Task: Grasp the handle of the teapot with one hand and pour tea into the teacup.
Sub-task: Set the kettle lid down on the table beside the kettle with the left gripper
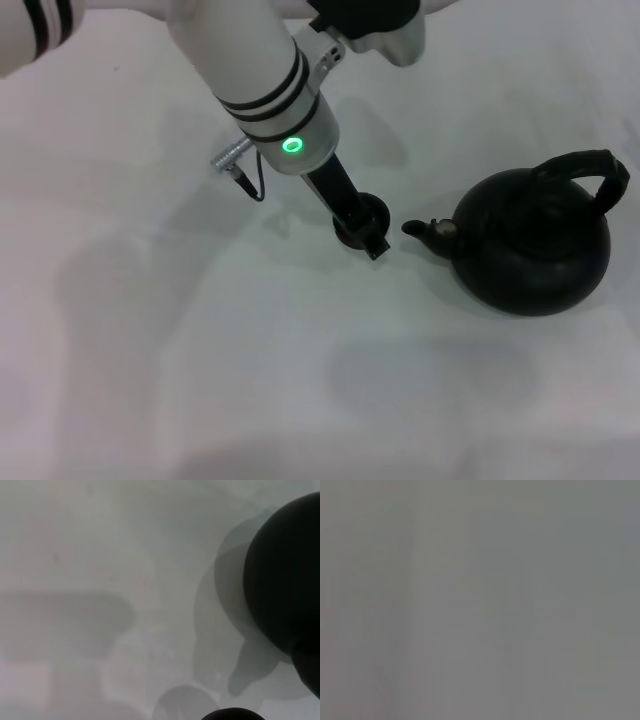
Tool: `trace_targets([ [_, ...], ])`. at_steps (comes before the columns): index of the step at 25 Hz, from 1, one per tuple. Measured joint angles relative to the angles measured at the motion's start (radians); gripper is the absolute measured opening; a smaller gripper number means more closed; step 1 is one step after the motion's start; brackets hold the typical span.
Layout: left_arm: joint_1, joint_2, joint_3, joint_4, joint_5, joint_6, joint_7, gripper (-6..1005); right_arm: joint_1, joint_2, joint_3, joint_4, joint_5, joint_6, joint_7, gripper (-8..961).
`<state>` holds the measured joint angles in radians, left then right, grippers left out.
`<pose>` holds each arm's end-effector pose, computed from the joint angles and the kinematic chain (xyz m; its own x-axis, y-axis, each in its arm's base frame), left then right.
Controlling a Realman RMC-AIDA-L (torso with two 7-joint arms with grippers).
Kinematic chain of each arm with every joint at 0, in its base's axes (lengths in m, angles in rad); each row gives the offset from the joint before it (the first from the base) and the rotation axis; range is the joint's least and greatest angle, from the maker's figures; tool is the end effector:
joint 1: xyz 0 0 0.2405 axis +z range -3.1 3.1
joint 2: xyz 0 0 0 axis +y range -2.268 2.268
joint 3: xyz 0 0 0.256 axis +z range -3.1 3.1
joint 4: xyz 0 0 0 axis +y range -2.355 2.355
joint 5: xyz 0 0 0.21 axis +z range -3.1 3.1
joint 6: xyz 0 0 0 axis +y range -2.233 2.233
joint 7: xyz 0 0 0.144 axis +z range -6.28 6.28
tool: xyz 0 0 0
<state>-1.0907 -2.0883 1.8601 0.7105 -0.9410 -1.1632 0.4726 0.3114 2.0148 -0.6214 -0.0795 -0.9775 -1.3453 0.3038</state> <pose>-0.1026 0.3701 -0.1290 0.7900 0.5055 -0.3469 0.4409 -0.8616 -0.2514 0.3806 0.2815 0.0399 0.7817 0.0646 -0.6203 -0.6047 -0.1653 -0.7792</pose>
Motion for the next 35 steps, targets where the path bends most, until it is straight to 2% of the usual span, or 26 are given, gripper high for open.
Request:
trace_targets([
  [15, 0.0, -0.002, 0.057, -0.043, -0.041, 0.02, -0.02, 705, 0.002, 0.001, 0.0, 0.0, 0.0, -0.001, -0.001, 877],
  [35, 0.028, -0.001, 0.084, -0.047, -0.045, 0.044, -0.026, 712, 0.001, 0.001, 0.0, 0.011, 0.0, -0.012, -0.002, 876],
])
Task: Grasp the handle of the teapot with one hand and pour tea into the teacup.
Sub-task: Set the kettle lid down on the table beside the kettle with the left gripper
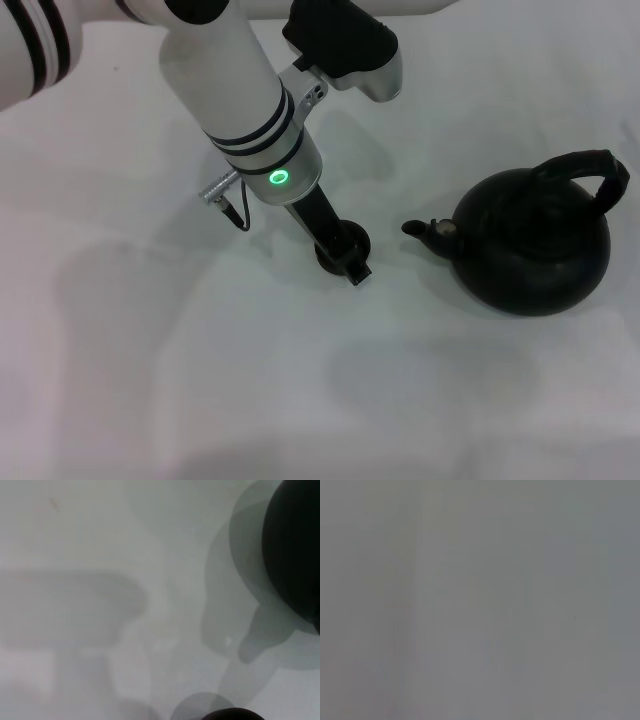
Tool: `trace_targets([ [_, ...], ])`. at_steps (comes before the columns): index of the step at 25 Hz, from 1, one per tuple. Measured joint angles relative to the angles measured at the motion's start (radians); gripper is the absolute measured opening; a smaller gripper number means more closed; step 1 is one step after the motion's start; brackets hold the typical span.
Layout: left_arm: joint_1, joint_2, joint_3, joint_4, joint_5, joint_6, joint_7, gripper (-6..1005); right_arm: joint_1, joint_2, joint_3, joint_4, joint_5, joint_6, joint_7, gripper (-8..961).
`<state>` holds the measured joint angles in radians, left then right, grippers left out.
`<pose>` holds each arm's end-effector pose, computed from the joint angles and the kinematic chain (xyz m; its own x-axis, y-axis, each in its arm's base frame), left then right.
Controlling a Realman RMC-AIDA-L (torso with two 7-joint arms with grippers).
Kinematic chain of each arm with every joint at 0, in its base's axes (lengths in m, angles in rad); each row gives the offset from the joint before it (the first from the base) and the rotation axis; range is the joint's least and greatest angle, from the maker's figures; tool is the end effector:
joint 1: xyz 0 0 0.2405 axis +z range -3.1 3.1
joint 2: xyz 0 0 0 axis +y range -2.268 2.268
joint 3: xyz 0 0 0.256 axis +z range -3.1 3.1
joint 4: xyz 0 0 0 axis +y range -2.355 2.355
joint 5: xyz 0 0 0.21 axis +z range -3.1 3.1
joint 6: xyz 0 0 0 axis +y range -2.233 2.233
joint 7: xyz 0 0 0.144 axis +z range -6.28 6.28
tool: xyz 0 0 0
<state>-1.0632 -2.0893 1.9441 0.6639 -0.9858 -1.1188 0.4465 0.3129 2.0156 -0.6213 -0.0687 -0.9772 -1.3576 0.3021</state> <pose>-0.1268 0.3612 -0.1375 0.7498 0.5485 -0.3700 0.4800 -0.8358 -0.2663 0.3789 0.2804 0.0379 0.7759 0.0698 -0.6270 -0.6100 -0.1701 -0.7739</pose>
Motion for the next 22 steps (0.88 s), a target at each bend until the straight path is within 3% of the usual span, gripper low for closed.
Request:
trace_targets([
  [6, 0.001, 0.001, -0.001, 0.003, -0.001, -0.004, 0.001, 726, 0.0, 0.0, 0.0, 0.002, 0.0, 0.0, 0.001, 876],
  [12, 0.004, 0.002, -0.001, 0.004, -0.001, -0.007, 0.001, 863, 0.0, 0.0, 0.0, 0.01, 0.0, -0.004, 0.001, 876],
  [14, 0.009, 0.004, -0.001, 0.013, 0.001, -0.007, 0.001, 858, 0.0, 0.0, 0.0, 0.011, 0.0, -0.009, 0.0, 876],
  [22, 0.11, 0.013, -0.049, 0.176, 0.083, -0.034, -0.005, 856, -0.001, 0.0, 0.0, 0.012, 0.001, -0.013, 0.001, 877],
])
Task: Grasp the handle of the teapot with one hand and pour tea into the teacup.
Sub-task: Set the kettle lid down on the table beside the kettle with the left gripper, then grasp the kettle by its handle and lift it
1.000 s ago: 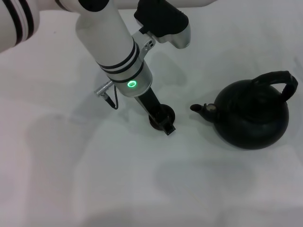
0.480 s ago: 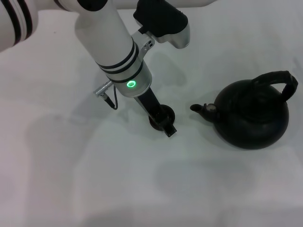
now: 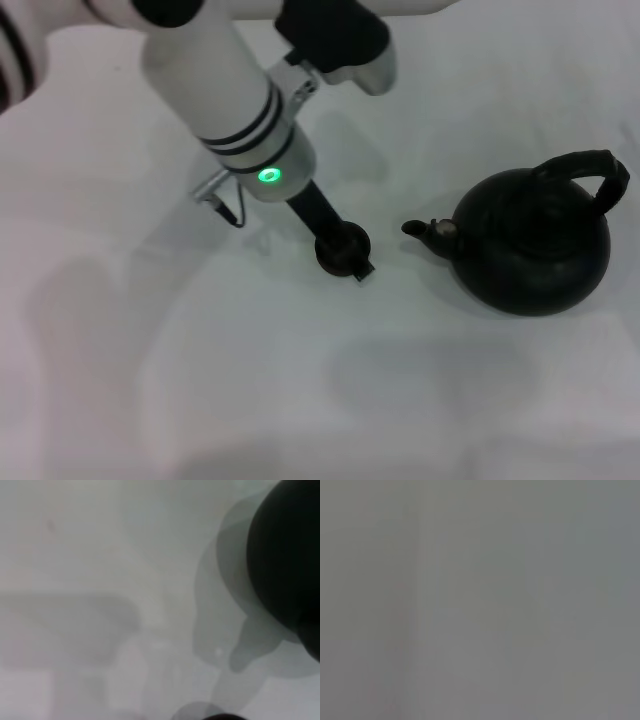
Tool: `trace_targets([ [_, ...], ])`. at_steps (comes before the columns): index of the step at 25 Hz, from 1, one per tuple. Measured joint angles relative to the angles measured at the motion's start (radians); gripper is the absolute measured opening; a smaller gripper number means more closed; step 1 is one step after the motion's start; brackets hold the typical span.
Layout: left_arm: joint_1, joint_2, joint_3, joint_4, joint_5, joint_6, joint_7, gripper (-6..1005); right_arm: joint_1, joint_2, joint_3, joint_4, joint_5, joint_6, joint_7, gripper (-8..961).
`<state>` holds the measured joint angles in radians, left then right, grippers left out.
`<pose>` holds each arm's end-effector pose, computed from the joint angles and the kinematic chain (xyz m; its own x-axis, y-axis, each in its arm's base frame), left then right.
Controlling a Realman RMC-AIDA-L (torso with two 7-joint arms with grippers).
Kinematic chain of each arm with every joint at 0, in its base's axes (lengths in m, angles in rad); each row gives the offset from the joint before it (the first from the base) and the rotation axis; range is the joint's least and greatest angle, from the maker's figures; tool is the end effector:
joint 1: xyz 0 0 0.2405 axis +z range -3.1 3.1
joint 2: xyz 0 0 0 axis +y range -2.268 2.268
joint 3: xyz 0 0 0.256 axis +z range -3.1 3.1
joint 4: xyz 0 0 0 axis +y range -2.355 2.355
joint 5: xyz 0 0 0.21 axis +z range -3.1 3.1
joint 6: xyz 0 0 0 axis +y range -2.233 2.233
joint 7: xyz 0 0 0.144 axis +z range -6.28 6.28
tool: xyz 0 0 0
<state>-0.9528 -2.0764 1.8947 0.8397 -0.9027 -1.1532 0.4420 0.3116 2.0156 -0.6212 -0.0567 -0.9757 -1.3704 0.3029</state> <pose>-0.1254 0.3575 -0.1259 0.7868 0.5271 -0.3213 0.4598 -0.8477 -0.2647 0.3782 0.2782 0.0363 0.7684 0.0725 -0.6358 -0.6182 -0.1723 -0.7669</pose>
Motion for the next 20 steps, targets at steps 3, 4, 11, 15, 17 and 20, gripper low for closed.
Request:
trace_targets([
  [3, 0.082, 0.0, -0.052, 0.111, 0.061, -0.015, 0.003, 856, -0.002, 0.0, 0.0, -0.001, 0.001, -0.006, 0.001, 877],
  [4, 0.114, 0.0, -0.074, 0.159, 0.079, -0.022, 0.007, 856, -0.004, -0.001, 0.0, -0.003, 0.001, -0.009, 0.001, 877],
  [11, 0.341, 0.002, -0.224, 0.413, 0.137, -0.04, 0.101, 855, -0.016, -0.006, -0.004, -0.033, -0.002, -0.026, 0.001, 877],
  [15, 0.497, 0.0, -0.272, 0.502, 0.043, 0.044, 0.253, 855, -0.055, -0.008, -0.073, -0.112, -0.003, -0.018, 0.036, 877],
  [17, 0.578, 0.0, -0.299, 0.516, -0.058, 0.102, 0.364, 855, -0.094, -0.011, -0.135, -0.194, -0.005, 0.007, 0.105, 877],
  [20, 0.692, 0.0, -0.345, 0.503, -0.293, 0.174, 0.605, 855, -0.166, -0.012, -0.229, -0.367, -0.047, 0.087, 0.234, 876],
])
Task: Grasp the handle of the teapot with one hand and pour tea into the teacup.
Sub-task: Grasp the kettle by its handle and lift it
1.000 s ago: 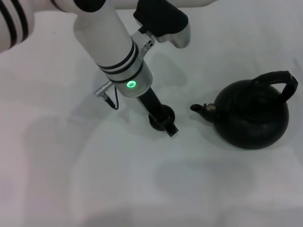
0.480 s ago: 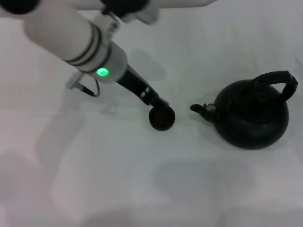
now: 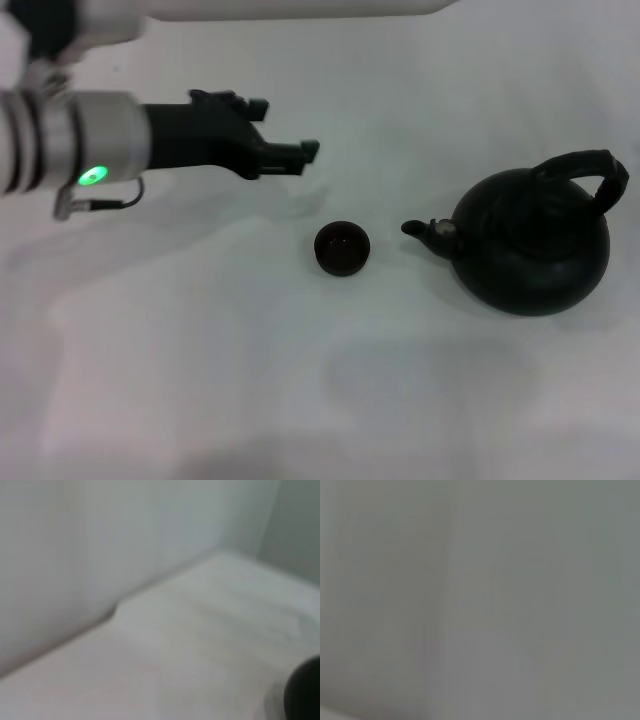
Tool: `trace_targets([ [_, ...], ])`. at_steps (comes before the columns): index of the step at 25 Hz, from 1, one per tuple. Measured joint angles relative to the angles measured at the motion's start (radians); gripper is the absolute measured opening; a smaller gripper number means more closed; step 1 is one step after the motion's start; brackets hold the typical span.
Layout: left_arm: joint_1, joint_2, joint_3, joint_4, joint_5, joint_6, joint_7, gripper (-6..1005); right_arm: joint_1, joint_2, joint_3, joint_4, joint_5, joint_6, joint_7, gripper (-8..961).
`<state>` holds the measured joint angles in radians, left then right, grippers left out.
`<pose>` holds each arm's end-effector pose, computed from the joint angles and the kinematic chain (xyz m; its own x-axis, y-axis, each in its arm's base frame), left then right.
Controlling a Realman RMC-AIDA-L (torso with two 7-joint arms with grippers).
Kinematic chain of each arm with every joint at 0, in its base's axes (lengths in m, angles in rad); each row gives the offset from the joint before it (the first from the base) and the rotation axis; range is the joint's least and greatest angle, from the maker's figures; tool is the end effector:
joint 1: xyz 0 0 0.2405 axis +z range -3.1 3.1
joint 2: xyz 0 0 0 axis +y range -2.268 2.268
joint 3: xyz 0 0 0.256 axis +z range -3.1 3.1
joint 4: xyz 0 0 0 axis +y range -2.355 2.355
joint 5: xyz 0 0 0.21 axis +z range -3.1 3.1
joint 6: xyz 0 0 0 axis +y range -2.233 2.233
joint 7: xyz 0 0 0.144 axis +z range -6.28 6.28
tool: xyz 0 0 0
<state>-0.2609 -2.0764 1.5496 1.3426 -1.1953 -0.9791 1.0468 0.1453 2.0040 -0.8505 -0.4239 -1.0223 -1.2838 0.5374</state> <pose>-0.1877 0.3349 -0.0282 0.8467 0.4063 0.3435 0.5169 -0.7810 -0.3505 0.3884 0.2636 0.0702 0.8295 0.0282 -0.5578 -0.5244 -0.3043 -0.7952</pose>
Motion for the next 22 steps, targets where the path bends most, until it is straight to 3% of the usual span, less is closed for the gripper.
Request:
trace_targets([
  [4, 0.136, 0.0, -0.032, -0.11, -0.438, 0.016, 0.474, 855, -0.107, 0.007, -0.1, -0.285, -0.18, 0.142, 0.244, 876],
  [8, 0.199, 0.001, -0.054, -0.305, -0.809, -0.065, 0.899, 856, -0.164, 0.007, -0.142, -0.502, -0.391, 0.176, 0.49, 875],
  [10, 0.199, 0.001, -0.074, -0.42, -0.939, -0.111, 1.015, 856, -0.185, 0.007, -0.144, -0.586, -0.486, 0.16, 0.595, 874],
  [13, 0.161, 0.003, -0.148, -0.63, -1.047, -0.219, 1.103, 856, -0.211, 0.007, -0.145, -0.686, -0.59, 0.124, 0.702, 873],
  [16, 0.135, 0.003, -0.203, -0.743, -1.056, -0.288, 1.137, 856, -0.228, 0.007, -0.138, -0.766, -0.638, 0.035, 0.775, 872],
  [22, 0.129, 0.0, -0.244, -0.821, -1.068, -0.349, 1.207, 855, -0.23, 0.006, -0.123, -0.822, -0.654, -0.126, 0.886, 871],
])
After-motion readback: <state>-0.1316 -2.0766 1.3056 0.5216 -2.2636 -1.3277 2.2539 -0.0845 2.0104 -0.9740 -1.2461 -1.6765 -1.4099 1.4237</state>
